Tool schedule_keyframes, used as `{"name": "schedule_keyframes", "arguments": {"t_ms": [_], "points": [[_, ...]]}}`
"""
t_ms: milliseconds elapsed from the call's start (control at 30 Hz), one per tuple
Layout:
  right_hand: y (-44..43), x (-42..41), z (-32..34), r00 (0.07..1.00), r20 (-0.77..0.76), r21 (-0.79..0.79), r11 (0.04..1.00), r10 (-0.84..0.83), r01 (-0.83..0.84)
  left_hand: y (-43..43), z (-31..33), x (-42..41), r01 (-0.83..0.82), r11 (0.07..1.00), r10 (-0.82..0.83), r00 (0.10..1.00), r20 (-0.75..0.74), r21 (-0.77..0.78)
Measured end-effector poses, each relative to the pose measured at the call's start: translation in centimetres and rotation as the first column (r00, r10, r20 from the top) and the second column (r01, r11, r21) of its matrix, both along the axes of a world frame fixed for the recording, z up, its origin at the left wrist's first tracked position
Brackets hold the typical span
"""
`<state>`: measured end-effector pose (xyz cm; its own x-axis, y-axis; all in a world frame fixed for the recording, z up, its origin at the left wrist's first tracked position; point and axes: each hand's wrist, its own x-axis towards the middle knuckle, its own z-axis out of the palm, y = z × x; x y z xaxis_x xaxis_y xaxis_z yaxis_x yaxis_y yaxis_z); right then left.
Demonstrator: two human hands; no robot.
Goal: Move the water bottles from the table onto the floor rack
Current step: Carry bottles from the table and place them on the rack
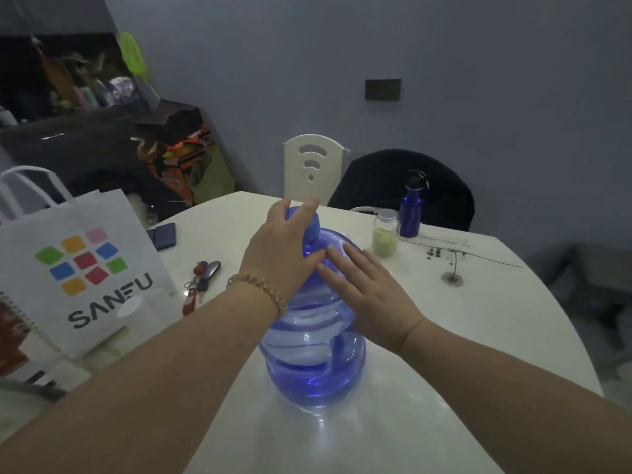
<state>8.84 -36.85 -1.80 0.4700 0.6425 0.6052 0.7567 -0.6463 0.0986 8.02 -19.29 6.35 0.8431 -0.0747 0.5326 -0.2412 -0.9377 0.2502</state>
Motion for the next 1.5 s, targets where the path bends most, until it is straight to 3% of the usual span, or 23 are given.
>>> {"name": "schedule_keyframes", "arguments": {"t_ms": [167, 467, 800, 1033, 1233, 1367, 1433, 1500], "points": [[-0.2, -0.6, -0.3, 0.998, -0.07, -0.026, 1.0, 0.007, -0.009, -0.5, -0.2, -0.4, 0.02, 0.999, -0.019, 0.999, 0.041, -0.034], [-3.2, -5.0, 0.2, 0.983, -0.161, -0.079, 0.994, -0.091, 0.079, -3.6, 0.0, -3.2, 0.088, 0.994, -0.09, 0.996, -0.023, -0.064], [-15.0, -13.7, 0.3, 0.971, -0.14, -0.113, 0.978, -0.193, 0.178, -14.2, 0.6, -10.6, 0.289, 0.953, -0.292, 0.956, -0.015, -0.095], [-22.9, -16.6, 0.7, 0.948, -0.135, -0.212, 0.943, -0.287, 0.255, -21.9, 0.6, -13.5, 0.317, 0.94, -0.319, 0.948, -0.001, -0.127], [-28.1, -15.1, 0.9, 0.987, -0.092, -0.222, 0.969, -0.134, 0.111, -25.0, 0.6, -14.3, 0.299, 0.945, -0.301, 0.954, 0.002, -0.135], [-29.6, -13.6, 1.9, 0.987, -0.16, -0.265, 0.964, -0.013, -0.03, -24.6, 0.7, -14.5, 0.279, 0.956, -0.282, 0.959, -0.031, -0.089], [-30.4, -13.6, 2.6, 0.964, -0.259, -0.168, 0.979, 0.066, -0.112, -24.6, 0.6, -14.5, 0.207, 0.978, -0.207, 0.978, 0.003, 0.025], [-29.8, -13.8, 3.8, 0.905, -0.391, 0.076, 0.986, 0.168, -0.15, -24.7, 0.7, -14.8, 0.132, 0.985, -0.14, 0.988, 0.063, 0.115]]}}
